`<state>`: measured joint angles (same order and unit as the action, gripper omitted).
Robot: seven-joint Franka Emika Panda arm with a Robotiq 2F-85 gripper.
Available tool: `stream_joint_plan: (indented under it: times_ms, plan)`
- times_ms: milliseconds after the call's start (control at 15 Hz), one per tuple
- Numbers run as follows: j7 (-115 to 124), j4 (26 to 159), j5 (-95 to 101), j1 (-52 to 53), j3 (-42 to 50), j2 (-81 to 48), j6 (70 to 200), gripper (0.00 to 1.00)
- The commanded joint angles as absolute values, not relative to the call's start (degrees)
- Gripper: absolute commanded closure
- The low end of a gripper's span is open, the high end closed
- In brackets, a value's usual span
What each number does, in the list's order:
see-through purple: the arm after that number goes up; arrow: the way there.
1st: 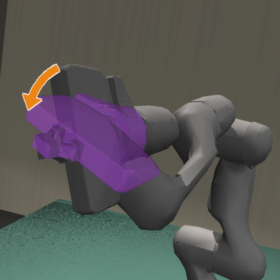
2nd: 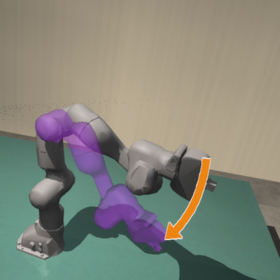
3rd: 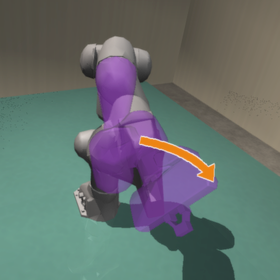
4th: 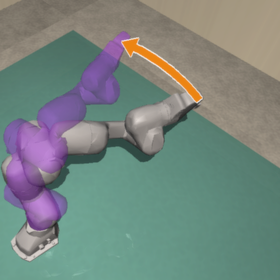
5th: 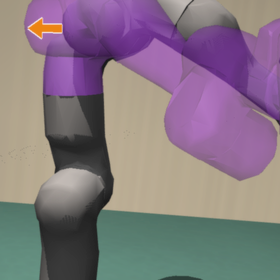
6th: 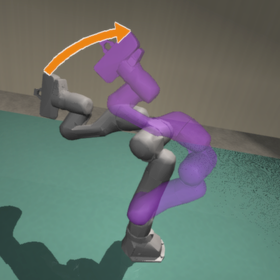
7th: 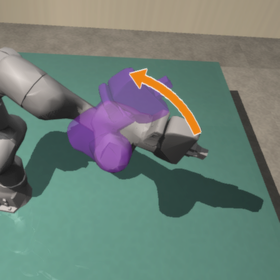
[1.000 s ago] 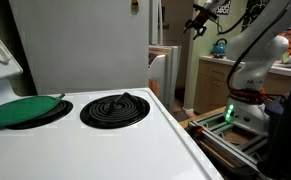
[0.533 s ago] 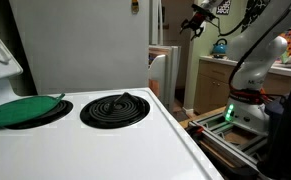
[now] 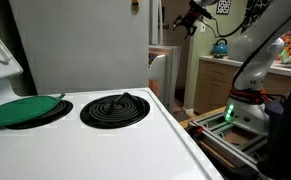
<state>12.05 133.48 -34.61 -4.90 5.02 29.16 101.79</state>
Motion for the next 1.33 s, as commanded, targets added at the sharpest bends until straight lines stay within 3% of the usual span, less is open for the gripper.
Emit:
stream_joint_plan:
  times_ms: [0, 1267]
  plan:
    - [6.5, 133.2, -38.4, -3.0, 5.4, 27.6, 101.2, 0.0]
    - [-5.4, 134.4, -45.6, -3.3, 3.5, 19.4, 112.1, 0.0]
